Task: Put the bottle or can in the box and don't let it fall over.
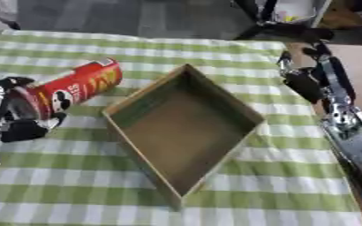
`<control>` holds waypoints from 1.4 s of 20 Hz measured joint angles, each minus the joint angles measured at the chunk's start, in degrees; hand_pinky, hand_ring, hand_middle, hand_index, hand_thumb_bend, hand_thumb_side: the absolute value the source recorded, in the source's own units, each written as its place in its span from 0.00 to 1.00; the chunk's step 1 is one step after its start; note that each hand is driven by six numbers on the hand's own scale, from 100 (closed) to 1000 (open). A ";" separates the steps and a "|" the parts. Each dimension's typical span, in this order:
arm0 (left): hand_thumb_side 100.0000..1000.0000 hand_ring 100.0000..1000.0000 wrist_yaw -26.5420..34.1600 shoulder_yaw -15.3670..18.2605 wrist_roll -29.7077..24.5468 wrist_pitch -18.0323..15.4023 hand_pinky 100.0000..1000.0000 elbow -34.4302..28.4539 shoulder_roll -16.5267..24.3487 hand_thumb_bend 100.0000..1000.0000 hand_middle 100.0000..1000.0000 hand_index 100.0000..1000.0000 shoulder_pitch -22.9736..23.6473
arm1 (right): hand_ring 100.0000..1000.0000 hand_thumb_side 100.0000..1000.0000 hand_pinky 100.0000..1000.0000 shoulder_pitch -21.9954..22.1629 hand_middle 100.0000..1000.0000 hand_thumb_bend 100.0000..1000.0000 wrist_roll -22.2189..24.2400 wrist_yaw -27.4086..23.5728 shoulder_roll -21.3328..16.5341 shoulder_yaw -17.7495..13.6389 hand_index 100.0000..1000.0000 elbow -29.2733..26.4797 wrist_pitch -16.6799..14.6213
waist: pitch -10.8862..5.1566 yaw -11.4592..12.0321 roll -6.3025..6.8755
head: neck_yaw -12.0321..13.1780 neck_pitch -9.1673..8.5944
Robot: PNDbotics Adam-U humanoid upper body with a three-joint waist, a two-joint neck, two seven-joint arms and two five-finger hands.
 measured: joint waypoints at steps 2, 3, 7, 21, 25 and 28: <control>0.00 0.35 -0.17 0.37 -0.09 0.53 0.16 -1.11 0.32 0.00 0.42 0.39 -0.21 | 0.97 0.42 0.66 0.23 0.98 0.00 -0.02 0.00 0.00 -0.01 1.00 0.00 -0.02 | 0.00 0.00 0.00 | -0.13 0.00; 0.00 0.35 -0.18 0.48 -0.03 0.72 0.16 -1.56 0.47 0.00 0.42 0.39 -0.26 | 0.97 0.42 0.66 0.33 0.98 0.00 -0.03 0.00 0.00 -0.01 1.00 0.01 -0.03 | 0.00 -0.01 0.00 | -0.16 0.00; 0.00 0.34 -0.73 0.78 0.63 0.93 0.16 -3.08 0.70 0.00 0.41 0.39 -0.26 | 0.97 0.42 0.66 0.34 0.98 0.00 -0.12 0.00 0.00 -0.02 1.00 0.02 -0.10 | 0.00 -0.02 0.01 | -0.34 0.01; 0.00 0.32 -2.15 2.18 6.92 -3.40 0.15 -10.48 0.75 0.00 0.40 0.37 -0.55 | 0.97 0.42 0.66 0.34 0.98 0.00 -0.20 0.00 0.05 -0.02 1.00 0.13 -0.19 | -0.01 -0.02 0.01 | -0.62 0.03; 0.00 0.31 -1.20 2.12 6.69 -4.54 0.14 -13.08 0.75 0.00 0.39 0.36 -1.05 | 0.97 0.42 0.66 0.35 0.98 0.00 -0.20 0.00 0.25 -0.02 1.00 0.13 -0.19 | -0.02 -0.07 0.01 | -0.66 0.03; 0.00 0.30 -0.20 1.55 5.90 -4.72 0.14 -15.57 0.79 0.00 0.38 0.36 -1.99 | 0.97 0.42 0.66 0.35 0.98 0.00 -0.19 0.00 0.43 -0.02 1.00 0.13 -0.20 | -0.05 -0.12 0.01 | -0.68 0.03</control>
